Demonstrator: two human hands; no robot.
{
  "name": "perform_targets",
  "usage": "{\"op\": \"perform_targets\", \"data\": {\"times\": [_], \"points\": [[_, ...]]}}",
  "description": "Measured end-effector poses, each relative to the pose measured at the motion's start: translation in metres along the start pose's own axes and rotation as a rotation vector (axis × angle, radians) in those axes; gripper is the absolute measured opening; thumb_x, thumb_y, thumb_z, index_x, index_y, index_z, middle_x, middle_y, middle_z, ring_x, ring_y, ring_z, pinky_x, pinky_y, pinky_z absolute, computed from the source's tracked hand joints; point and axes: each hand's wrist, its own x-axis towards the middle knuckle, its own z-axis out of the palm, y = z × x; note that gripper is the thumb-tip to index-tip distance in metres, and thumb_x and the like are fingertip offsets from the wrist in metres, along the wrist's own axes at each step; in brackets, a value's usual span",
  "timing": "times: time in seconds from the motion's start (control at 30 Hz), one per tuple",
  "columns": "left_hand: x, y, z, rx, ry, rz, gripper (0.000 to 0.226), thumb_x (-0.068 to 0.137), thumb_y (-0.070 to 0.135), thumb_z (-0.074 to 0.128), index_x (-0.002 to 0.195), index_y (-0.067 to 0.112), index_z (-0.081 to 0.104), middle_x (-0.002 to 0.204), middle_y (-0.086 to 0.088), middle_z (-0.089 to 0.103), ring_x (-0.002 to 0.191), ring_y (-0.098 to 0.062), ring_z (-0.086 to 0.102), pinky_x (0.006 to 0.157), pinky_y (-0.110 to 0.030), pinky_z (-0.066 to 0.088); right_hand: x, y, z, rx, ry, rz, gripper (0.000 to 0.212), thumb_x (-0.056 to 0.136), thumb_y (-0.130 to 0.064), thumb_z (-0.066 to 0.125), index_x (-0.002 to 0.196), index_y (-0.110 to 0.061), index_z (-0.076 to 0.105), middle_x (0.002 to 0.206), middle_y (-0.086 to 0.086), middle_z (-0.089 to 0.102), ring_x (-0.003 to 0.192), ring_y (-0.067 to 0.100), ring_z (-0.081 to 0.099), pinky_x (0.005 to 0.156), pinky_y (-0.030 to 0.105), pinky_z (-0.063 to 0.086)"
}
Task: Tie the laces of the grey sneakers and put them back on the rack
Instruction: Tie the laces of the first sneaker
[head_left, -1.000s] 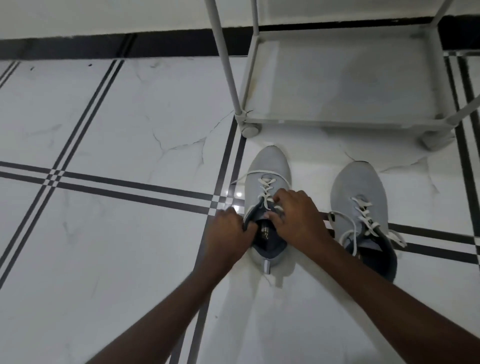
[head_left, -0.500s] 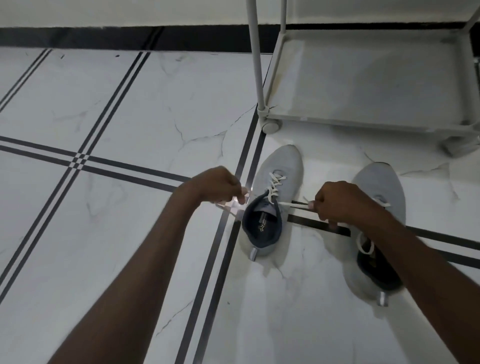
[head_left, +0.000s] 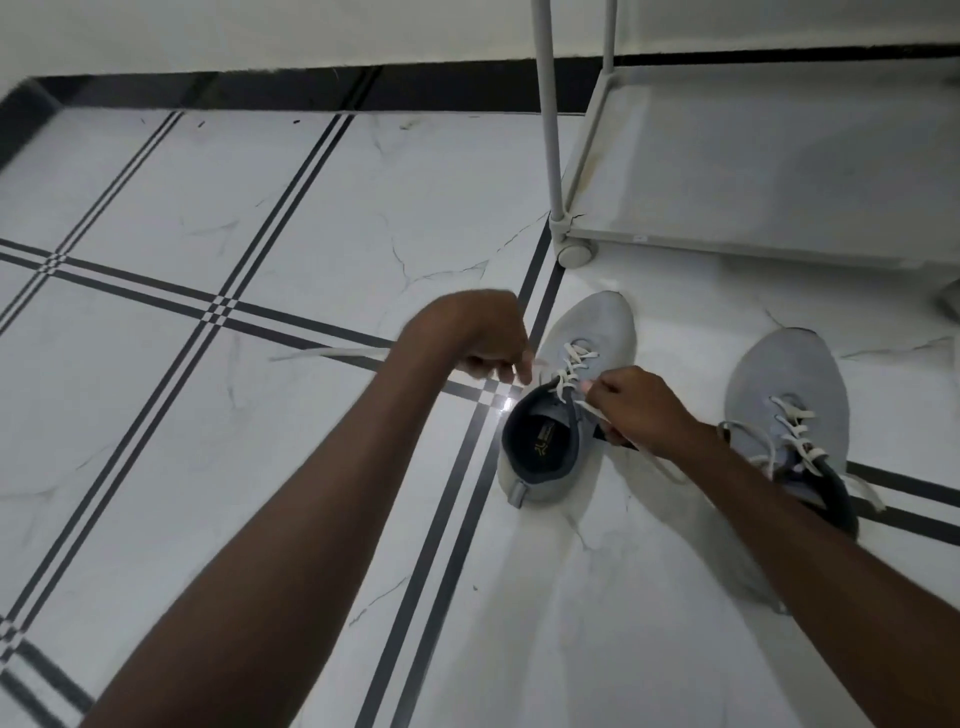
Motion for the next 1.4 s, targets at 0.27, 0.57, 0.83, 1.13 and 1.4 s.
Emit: {"op": "perform_targets", "data": {"times": [0.27,0.57,0.83,1.13,1.4], "points": [[0.033,-0.042,0.06,-0.052,0.191,0.143,0.041,0.088,0.041,0.068,0.118,0.014,0.068,0.102,-0.005,0.072,0.1,-0.021,0.067,0.091,-0.032,0.052,0.008,-0.003,0.007,-0.07,-0.08,0.005,0.04,0.097,-0.035,0.052,0.066,-0.013,0.063,0.061,0.006,0.063,0.054,0.02,0.056,0.051,0.027,0.039],[0.05,-0.061,0.083,-0.054,0.524,0.196,0.025,0.083,0.038,0.074,0.08,0.013,0.076,0.071,0.003,0.066,0.073,-0.015,0.06,0.057,-0.021,0.035,0.003,0.02,0.004,-0.145,-0.001,-0.05,0.035,0.094,-0.024,0.056,0.062,-0.014,0.067,0.063,-0.004,0.065,0.059,0.01,0.055,0.055,0.022,0.037],[0.052,-0.073,0.1,-0.115,0.549,0.114,0.031,0.086,0.032,0.071,0.06,0.021,0.059,0.057,0.004,0.055,0.061,-0.019,0.052,0.059,-0.026,0.033,-0.003,0.033,-0.005,-0.285,0.104,0.022,0.043,0.092,-0.025,0.055,0.05,-0.022,0.045,0.067,0.007,0.057,0.068,0.029,0.052,0.061,0.03,0.034],[0.037,-0.113,0.066,0.032,0.297,0.087,0.018,0.083,0.035,0.074,0.079,0.019,0.079,0.082,-0.003,0.077,0.076,-0.013,0.066,0.073,-0.029,0.051,0.003,0.013,-0.048,-0.266,-0.005,0.037,0.035,0.091,-0.032,0.059,0.069,-0.01,0.072,0.072,0.01,0.068,0.072,0.029,0.063,0.065,0.03,0.046],[0.033,-0.078,0.05,0.07,0.778,-0.069,0.02,0.087,0.03,0.068,0.081,0.012,0.074,0.074,-0.009,0.074,0.076,-0.028,0.069,0.07,-0.033,0.055,0.005,-0.05,-0.105,-0.343,-0.047,-0.144,0.017,0.081,-0.032,0.075,0.073,-0.017,0.076,0.07,0.0,0.067,0.068,0.016,0.059,0.062,0.027,0.041]]}}
